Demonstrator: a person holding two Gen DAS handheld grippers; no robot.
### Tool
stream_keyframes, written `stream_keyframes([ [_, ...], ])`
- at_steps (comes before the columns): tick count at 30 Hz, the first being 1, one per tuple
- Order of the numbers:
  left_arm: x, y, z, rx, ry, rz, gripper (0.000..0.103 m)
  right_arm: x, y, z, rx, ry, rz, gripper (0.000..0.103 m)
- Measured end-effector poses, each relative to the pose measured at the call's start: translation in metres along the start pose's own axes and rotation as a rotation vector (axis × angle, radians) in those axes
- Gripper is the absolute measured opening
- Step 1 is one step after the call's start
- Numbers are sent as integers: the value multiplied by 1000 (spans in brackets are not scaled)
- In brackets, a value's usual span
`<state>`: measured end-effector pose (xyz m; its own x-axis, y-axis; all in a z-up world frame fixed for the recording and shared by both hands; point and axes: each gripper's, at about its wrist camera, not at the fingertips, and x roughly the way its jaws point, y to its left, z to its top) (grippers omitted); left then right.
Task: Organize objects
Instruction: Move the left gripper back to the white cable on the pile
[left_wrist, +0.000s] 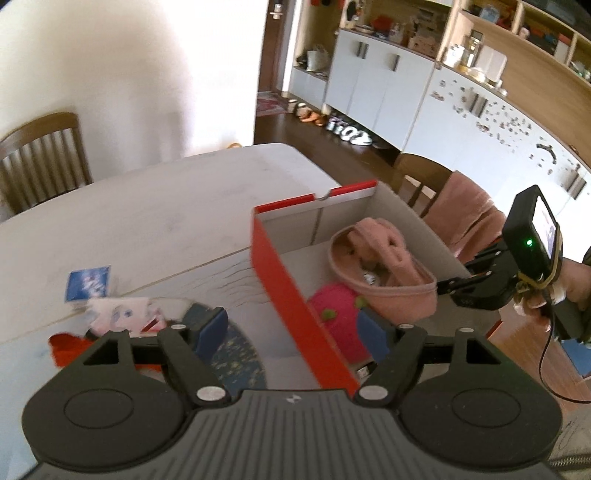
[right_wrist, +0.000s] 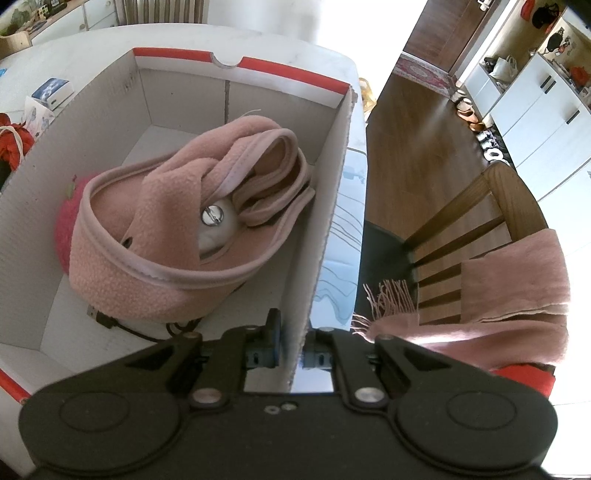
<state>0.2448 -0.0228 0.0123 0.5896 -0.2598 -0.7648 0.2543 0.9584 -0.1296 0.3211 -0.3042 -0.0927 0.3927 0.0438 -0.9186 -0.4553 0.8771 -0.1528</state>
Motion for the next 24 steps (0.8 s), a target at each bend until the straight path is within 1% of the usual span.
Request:
stream_keyframes([
  [2,-6,9,-8,-27,1,19,81,0,0,0,1,1,-1,8],
  [4,-11,18,-18,-50,3,45,83,0,0,0,-1,1,-1,8],
  [10,-18,53,-55,-156,25,116,83,-1,1,0,-7,2,-10,9],
  [12,-17,64,-67,-203,33,141,85,-1,2,-1,-12,2,-15,9],
  [15,-15,78,-84,-247,37,181,88,-1,5,-1,-19,3,-25,10],
  [19,-10,90,-97,-265,34,227,99,-1,5,-1,-23,6,-33,10],
  [22,-1,96,-101,-245,28,254,99,-1,6,0,-24,8,-37,10],
  [24,8,101,-101,-225,31,286,99,-1,8,0,-26,10,-41,10],
])
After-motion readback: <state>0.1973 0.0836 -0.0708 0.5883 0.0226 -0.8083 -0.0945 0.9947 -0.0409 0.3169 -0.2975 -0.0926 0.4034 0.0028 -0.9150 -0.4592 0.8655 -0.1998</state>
